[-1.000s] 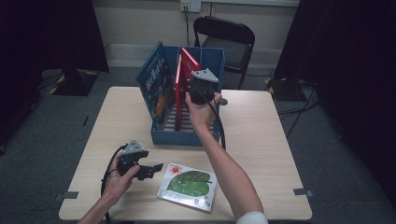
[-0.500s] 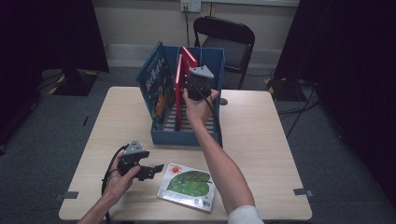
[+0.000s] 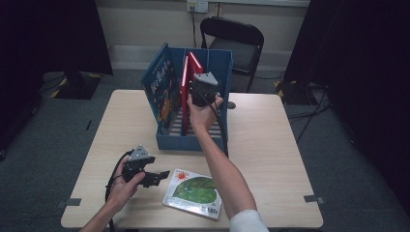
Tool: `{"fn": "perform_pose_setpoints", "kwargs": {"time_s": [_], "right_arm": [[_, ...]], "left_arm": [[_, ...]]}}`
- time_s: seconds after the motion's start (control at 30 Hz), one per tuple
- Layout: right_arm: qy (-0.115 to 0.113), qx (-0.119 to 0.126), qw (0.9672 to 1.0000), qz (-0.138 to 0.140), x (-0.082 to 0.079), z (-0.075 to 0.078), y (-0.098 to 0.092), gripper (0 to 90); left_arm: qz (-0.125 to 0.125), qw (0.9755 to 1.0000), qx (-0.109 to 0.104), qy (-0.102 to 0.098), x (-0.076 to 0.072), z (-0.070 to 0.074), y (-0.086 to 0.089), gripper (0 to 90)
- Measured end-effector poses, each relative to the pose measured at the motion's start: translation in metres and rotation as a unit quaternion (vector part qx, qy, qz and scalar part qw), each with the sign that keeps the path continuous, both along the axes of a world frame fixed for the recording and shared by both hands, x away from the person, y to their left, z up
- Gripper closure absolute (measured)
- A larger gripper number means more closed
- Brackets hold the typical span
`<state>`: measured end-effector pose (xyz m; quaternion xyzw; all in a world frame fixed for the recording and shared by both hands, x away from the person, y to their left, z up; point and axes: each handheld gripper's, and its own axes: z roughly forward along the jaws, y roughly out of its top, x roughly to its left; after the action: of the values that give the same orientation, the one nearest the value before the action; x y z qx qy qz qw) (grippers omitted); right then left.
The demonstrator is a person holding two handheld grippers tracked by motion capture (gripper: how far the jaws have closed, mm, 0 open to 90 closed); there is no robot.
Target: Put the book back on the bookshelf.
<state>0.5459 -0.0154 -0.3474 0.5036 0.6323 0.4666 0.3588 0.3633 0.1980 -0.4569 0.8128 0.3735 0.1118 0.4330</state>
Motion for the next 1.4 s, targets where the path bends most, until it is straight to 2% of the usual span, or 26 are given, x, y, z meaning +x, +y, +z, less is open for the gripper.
{"fn": "perform_pose_setpoints", "kwargs": {"time_s": [0.2,0.3,0.43,0.63,0.77,0.9,1.0,1.07,1.2,1.4], "right_arm": [[0.010,0.008,0.9999,0.002,0.000,-0.013,-0.001,80.1],[0.008,0.010,0.9999,0.004,-0.002,-0.020,-0.002,80.0],[0.008,0.006,0.9999,0.011,-0.005,-0.021,-0.005,79.7],[0.029,0.004,0.9993,0.023,-0.016,-0.024,-0.009,78.6],[0.027,-0.004,0.9992,0.030,-0.020,-0.026,-0.011,78.5],[0.032,-0.001,0.9988,0.039,-0.021,-0.023,-0.013,74.4],[0.027,-0.003,0.9989,0.039,-0.022,-0.018,-0.013,73.2],[0.023,-0.007,0.9991,0.036,-0.023,-0.016,-0.012,78.8],[0.014,-0.016,0.9995,0.024,-0.024,-0.017,-0.009,80.0],[-0.002,-0.002,0.9999,0.016,-0.021,-0.018,-0.005,80.2]], "left_arm": [[-0.009,1.0000,0.005,-0.002,-0.001,0.000,-0.001,16.7],[-0.009,0.9999,0.005,-0.002,-0.001,0.000,-0.002,16.7],[-0.006,1.0000,0.005,0.000,-0.001,0.000,-0.001,16.7],[-0.006,1.0000,0.008,0.001,0.000,-0.002,-0.003,16.7],[-0.008,0.9999,0.010,0.001,-0.001,-0.001,-0.004,16.7],[-0.009,0.9999,0.009,0.002,-0.001,-0.002,-0.005,16.7],[-0.009,0.9999,0.010,0.002,-0.001,-0.002,-0.005,16.8],[-0.009,0.9999,0.010,0.000,-0.001,-0.002,-0.005,16.8],[-0.010,0.9999,0.011,0.000,-0.001,-0.002,-0.005,16.9],[-0.008,0.9999,0.009,0.002,-0.001,-0.002,-0.004,16.9]]}}
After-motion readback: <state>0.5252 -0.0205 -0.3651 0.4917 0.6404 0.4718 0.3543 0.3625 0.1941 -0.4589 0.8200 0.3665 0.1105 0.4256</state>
